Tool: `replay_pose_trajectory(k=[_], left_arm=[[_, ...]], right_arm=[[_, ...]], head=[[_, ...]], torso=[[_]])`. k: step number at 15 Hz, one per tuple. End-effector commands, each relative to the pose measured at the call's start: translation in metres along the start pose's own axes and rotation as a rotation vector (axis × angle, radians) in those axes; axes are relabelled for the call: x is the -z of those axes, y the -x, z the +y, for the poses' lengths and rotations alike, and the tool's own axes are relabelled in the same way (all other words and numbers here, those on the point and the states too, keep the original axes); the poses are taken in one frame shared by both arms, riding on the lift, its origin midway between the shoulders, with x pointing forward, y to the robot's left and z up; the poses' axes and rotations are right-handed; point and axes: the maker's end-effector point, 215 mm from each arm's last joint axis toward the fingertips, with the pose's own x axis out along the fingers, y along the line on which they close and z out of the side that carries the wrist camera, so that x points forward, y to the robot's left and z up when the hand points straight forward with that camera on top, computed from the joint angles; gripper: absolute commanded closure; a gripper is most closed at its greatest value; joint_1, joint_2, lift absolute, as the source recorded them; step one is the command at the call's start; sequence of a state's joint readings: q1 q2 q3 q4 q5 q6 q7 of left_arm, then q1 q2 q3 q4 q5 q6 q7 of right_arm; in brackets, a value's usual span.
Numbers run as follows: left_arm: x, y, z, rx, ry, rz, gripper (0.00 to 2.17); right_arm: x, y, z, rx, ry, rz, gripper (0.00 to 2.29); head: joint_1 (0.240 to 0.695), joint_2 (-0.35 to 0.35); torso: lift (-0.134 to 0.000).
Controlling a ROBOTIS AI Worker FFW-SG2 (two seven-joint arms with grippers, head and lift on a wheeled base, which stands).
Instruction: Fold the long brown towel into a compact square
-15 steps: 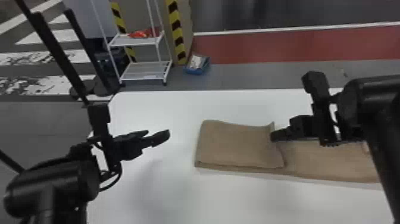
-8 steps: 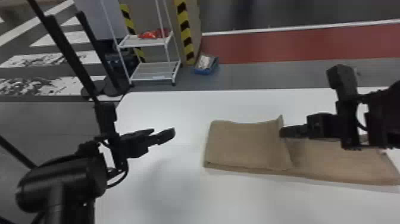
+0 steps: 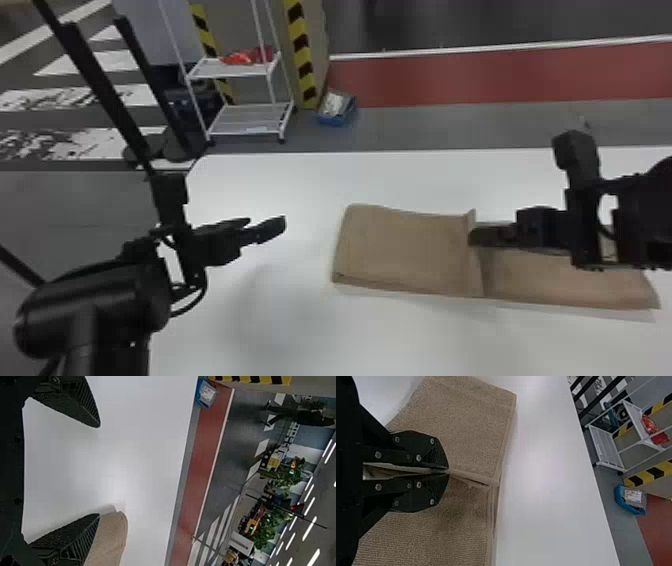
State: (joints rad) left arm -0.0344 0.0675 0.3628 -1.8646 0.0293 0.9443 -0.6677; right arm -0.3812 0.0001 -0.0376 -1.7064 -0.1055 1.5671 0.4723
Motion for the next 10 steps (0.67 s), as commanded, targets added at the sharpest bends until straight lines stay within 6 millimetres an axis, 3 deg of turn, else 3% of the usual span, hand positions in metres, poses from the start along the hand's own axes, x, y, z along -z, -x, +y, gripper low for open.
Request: replay_pose_trajectory(k=[1,3,8,10], left_arm=[[-0.001,0.0,0.0,-0.001,0.0,-0.002,0.09],[0.001,-0.001,0.002,-0.004,0.0,0.004,0.09],[0.005,-0.004,-0.001,-0.001,-0.003,0.015,0.09],[0.006,-0.004,-0.001,-0.002,-0.003,0.017,0.09]], right_arm=[[-0.019,0.019,0.004,-0.021,0.0,-0.066,1.02],[-0.033,0.034,0.002,-0.04,-0.022,-0.115,1.02],[0.014,0.016,-0.023,-0.027,-0.083,-0.033,1.02],[0.015,0.017,-0.026,-0.032,-0.09,-0.032,1.02]], head=[[0.695,0.195],[0.695,0.193],[0.695,0.17],[0.695,0.166]], torso=[[-0.124],[-0.124],[-0.124],[-0.124]])
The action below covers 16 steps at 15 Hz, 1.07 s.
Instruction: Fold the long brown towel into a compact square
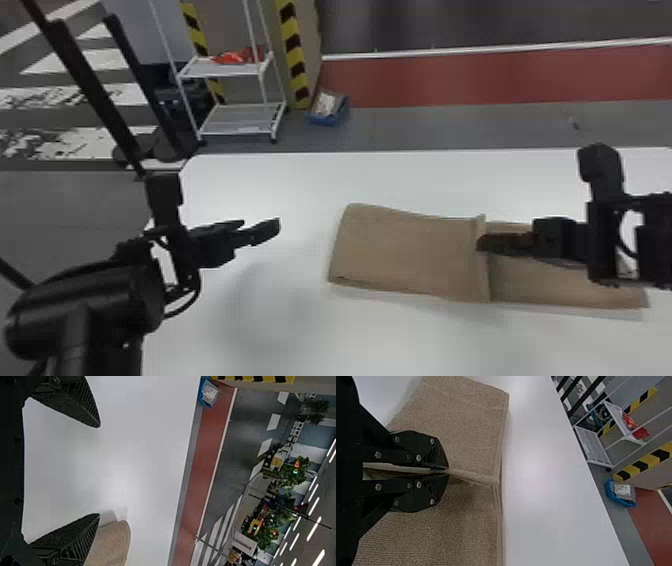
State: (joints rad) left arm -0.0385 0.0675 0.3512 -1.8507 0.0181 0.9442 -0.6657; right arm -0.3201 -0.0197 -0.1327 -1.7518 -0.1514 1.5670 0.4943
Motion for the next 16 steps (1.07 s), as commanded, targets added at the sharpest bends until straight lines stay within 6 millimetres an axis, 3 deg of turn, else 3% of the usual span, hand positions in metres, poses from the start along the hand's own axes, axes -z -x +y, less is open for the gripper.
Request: replay_pose_trajectory(k=[1,4,6,7,10,11,14,16], left_arm=[[0.0,0.0,0.001,-0.003,0.0,0.001,0.09],[0.0,0.001,0.002,-0.005,0.001,0.0,0.09],[0.003,-0.001,0.003,-0.005,0.005,0.007,0.09],[0.004,-0.001,0.002,-0.004,0.004,0.007,0.09],[0.005,-0.004,-0.002,0.003,0.002,0.012,0.09],[0.006,-0.003,-0.002,0.003,0.001,0.013,0.09],[0.008,-0.002,0.0,-0.003,0.0,0.017,0.09],[0.008,-0.003,-0.001,-0.002,-0.001,0.018,0.09]], right_arm=[[0.003,0.003,-0.005,-0.003,-0.013,0.002,1.02],[-0.041,0.055,-0.017,-0.016,-0.01,-0.143,1.02],[-0.045,0.076,-0.04,-0.003,-0.04,-0.179,1.02],[-0.042,0.077,-0.044,0.004,-0.043,-0.175,1.02],[-0.003,0.055,-0.055,0.013,-0.073,-0.092,1.02],[0.002,0.052,-0.057,0.01,-0.085,-0.082,1.02],[0.001,0.056,-0.059,0.006,-0.094,-0.092,1.02],[-0.021,0.078,-0.054,-0.005,-0.071,-0.162,1.02]], head=[[0.695,0.164],[0.695,0.152],[0.695,0.127],[0.695,0.114],[0.695,0.076],[0.695,0.076],[0.695,0.08],[0.695,0.081]], torso=[[-0.124],[-0.124],[-0.124],[-0.124],[-0.124],[-0.124],[-0.124],[-0.124]])
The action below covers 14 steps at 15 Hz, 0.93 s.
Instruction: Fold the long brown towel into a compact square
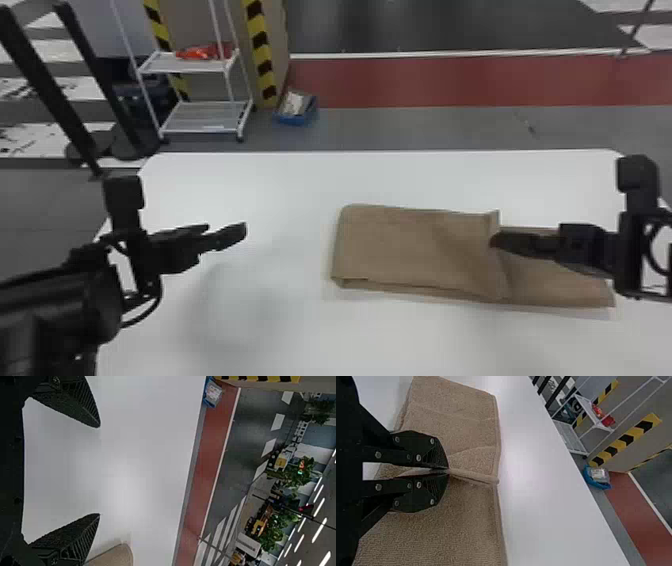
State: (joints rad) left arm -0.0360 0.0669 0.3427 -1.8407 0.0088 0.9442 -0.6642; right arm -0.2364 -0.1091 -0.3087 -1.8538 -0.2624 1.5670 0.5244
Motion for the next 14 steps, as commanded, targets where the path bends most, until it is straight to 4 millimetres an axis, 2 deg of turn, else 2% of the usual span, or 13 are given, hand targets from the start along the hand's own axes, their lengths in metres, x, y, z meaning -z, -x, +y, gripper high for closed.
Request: replay_pose_trajectory(k=[1,2,3,4,5,7,9,11,14], left_arm=[[0.0,-0.001,-0.001,0.0,-0.002,0.001,0.09],[0.0,0.0,0.0,-0.001,-0.001,0.0,0.09],[0.0,0.0,0.0,-0.001,0.0,0.001,0.09],[0.002,-0.001,0.001,-0.002,0.001,0.005,0.09],[0.004,-0.004,-0.001,0.003,0.003,0.009,0.09],[0.007,-0.009,-0.007,0.012,-0.008,0.018,0.09],[0.009,-0.01,-0.008,0.011,-0.007,0.023,0.09],[0.01,-0.01,-0.007,0.01,-0.009,0.024,0.09],[0.012,-0.013,-0.012,0.014,-0.015,0.031,0.09]], right_arm=[[-0.033,0.034,0.003,-0.016,0.02,-0.098,1.02],[-0.049,0.056,-0.001,-0.019,0.023,-0.152,1.02],[-0.057,0.072,-0.01,-0.012,0.018,-0.183,1.02],[-0.052,0.08,-0.022,0.002,0.008,-0.182,1.02],[-0.041,0.08,-0.036,0.026,-0.006,-0.161,1.02],[-0.006,0.064,-0.06,0.043,-0.073,-0.088,1.02],[0.012,0.057,-0.075,0.06,-0.11,-0.051,1.02],[0.019,0.059,-0.084,0.071,-0.13,-0.043,1.02],[0.013,0.07,-0.097,0.092,-0.139,-0.057,1.02]], head=[[0.695,0.08],[0.695,0.075],[0.695,0.056],[0.695,0.041],[0.695,0.024],[0.695,0.0],[0.695,-0.02],[0.695,-0.031],[0.695,-0.041]], torso=[[-0.124],[-0.124],[-0.124],[-0.124],[-0.124],[-0.124],[-0.124],[-0.124],[-0.124]])
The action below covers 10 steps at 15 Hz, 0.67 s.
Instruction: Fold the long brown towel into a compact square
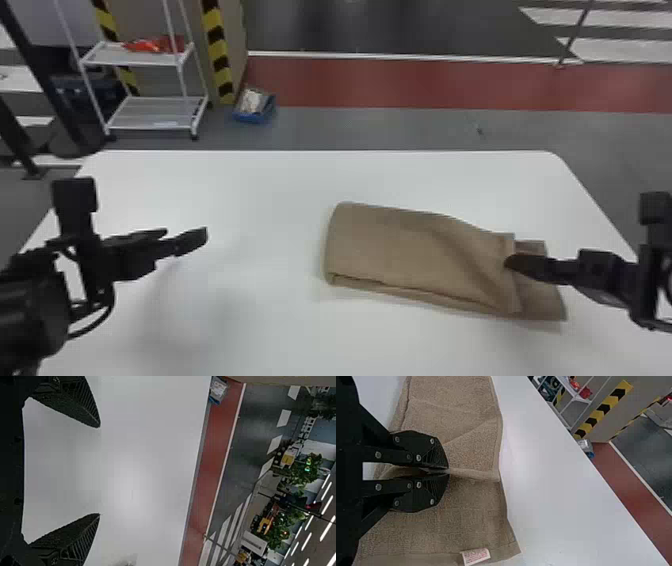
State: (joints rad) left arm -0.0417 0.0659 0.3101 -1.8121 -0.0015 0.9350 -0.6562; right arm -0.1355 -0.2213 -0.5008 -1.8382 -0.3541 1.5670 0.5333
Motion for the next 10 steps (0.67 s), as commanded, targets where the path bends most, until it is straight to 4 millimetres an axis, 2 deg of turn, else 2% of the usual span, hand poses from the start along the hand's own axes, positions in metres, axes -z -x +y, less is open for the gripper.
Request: replay_pose_trajectory(k=[1,5,7,10], left_arm=[[0.002,-0.004,-0.004,0.004,-0.006,0.008,0.09],[-0.001,-0.005,-0.007,0.008,-0.012,0.005,0.09],[-0.001,-0.005,-0.007,0.008,-0.012,0.005,0.09],[-0.002,-0.006,-0.007,0.006,-0.014,0.003,0.09]], right_arm=[[-0.007,0.006,-0.005,0.008,-0.006,-0.01,1.02],[-0.023,0.016,-0.002,-0.002,0.002,-0.045,1.02],[-0.033,0.021,0.008,-0.009,0.03,-0.067,1.02],[-0.033,0.021,0.018,-0.023,0.052,-0.069,1.02]], head=[[0.695,-0.047],[0.695,-0.075],[0.695,-0.079],[0.695,-0.078]], torso=[[-0.124],[-0.124],[-0.124],[-0.124]])
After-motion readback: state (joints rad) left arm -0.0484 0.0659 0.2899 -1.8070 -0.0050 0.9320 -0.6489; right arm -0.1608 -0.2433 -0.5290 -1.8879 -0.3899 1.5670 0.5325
